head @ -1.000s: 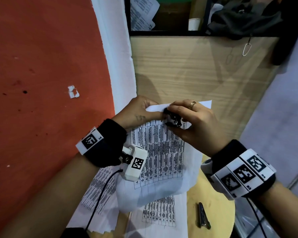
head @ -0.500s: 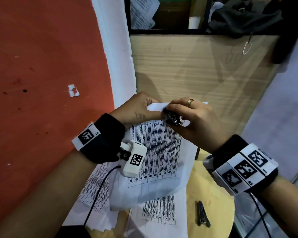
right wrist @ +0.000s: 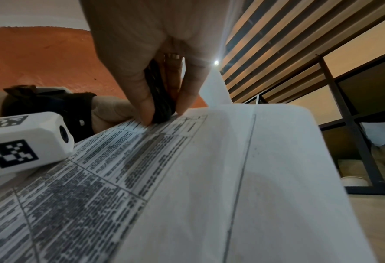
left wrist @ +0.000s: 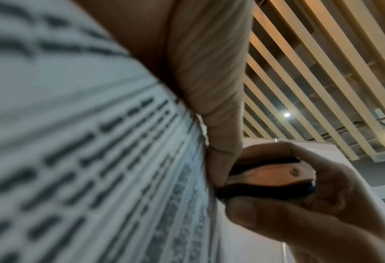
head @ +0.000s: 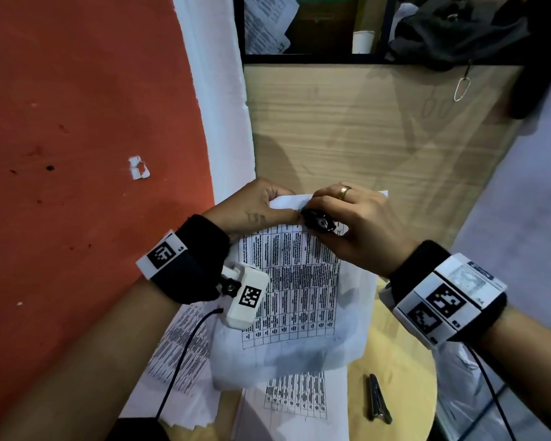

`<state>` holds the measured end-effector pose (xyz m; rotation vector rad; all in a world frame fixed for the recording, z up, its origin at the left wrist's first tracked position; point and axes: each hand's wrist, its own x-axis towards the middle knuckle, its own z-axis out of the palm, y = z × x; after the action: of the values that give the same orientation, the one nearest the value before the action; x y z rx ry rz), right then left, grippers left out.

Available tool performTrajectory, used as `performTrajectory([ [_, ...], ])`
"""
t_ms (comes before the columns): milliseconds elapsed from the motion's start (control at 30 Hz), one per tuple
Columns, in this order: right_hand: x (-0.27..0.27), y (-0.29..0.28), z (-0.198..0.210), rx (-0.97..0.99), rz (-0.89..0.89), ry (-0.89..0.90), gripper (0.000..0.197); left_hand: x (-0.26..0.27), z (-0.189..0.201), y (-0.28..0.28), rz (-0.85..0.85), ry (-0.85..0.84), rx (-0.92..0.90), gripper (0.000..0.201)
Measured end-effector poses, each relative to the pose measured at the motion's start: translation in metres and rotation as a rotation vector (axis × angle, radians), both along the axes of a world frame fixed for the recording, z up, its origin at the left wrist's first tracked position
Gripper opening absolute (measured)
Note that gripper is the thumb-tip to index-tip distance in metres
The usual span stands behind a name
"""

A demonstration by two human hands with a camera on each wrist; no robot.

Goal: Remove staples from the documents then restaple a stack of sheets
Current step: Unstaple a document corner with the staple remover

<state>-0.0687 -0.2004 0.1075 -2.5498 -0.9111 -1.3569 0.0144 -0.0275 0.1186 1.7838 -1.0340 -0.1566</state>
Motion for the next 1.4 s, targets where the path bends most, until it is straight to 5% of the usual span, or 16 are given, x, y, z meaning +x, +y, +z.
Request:
performTrajectory([
  [100,0.001,0.000,-0.002,0.061,0.017,0.015,0.018,0.001,-0.002,0.000,-0.028,0.049,-0.056,0.020],
  [433,0.002,0.007,-0.019,0.706,0.145,0.237,0.029,0.000,-0.012,0.001,-0.025,0.023,-0.142,0.017],
  [633,0.012,0.013,-0.031,0.858,0.123,0.229,0.027,0.010,-0.028,-0.010,0.242,-0.194,-0.161,0.014],
  [833,0.031,0.001,-0.054,0.561,-0.072,0.063,0.021,0.030,-0.039,0.002,0.455,-0.303,-0.010,0.023],
  [1067,0.041,-0.009,-0.089,0.458,-0.234,0.279,0.023,0.039,-0.035,0.012,0.423,-0.242,0.098,0.030],
  [1200,0.046,-0.012,-0.092,0.395,-0.355,0.421,0.035,0.040,-0.034,0.013,0.409,-0.236,0.112,0.014],
  [1400,0.042,-0.014,-0.067,0.474,-0.197,0.354,0.042,0.043,-0.035,0.013,0.315,-0.198,0.125,0.027],
])
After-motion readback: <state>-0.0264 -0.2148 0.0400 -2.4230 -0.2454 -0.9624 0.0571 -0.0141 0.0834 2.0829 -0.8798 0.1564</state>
